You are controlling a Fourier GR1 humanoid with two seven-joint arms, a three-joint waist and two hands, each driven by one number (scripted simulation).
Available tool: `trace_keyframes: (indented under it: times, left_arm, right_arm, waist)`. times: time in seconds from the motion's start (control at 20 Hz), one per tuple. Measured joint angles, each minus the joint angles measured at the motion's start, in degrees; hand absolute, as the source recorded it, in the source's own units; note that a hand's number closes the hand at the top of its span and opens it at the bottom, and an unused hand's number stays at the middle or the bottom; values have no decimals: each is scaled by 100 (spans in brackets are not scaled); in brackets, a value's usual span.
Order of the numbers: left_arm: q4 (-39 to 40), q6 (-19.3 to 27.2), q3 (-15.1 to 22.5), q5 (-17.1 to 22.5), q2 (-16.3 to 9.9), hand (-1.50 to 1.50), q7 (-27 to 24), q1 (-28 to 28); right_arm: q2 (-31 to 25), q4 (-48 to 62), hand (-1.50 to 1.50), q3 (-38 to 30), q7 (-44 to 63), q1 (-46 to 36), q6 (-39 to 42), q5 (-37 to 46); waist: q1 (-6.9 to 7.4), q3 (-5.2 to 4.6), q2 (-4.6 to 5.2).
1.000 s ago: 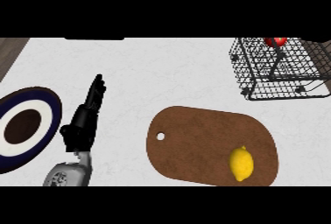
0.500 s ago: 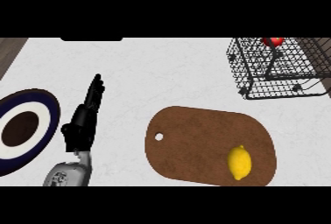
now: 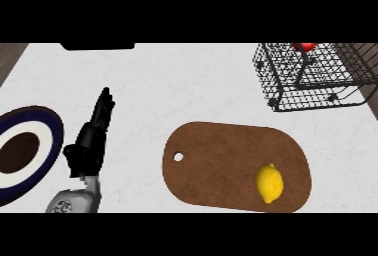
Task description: Pick the tomato from the cutting board and place it in the tiered basket
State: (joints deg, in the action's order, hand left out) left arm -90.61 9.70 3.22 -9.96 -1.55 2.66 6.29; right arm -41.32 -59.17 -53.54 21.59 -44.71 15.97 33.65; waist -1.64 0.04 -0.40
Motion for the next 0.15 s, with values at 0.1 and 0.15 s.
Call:
trace_keyframes:
  times: [0.1,0.15]
  left_arm:
    - [-27,28,13,-11,27,0,-4,-31]
    - [-66,30,26,-15,34,0,17,-49]
  right_arm:
    - [-209,-32,-150,-380,-231,442,278,-312]
    - [-331,-2,-150,-584,-352,667,454,-476]
  waist:
    - [-12,1,1]
    - [-19,2,0]
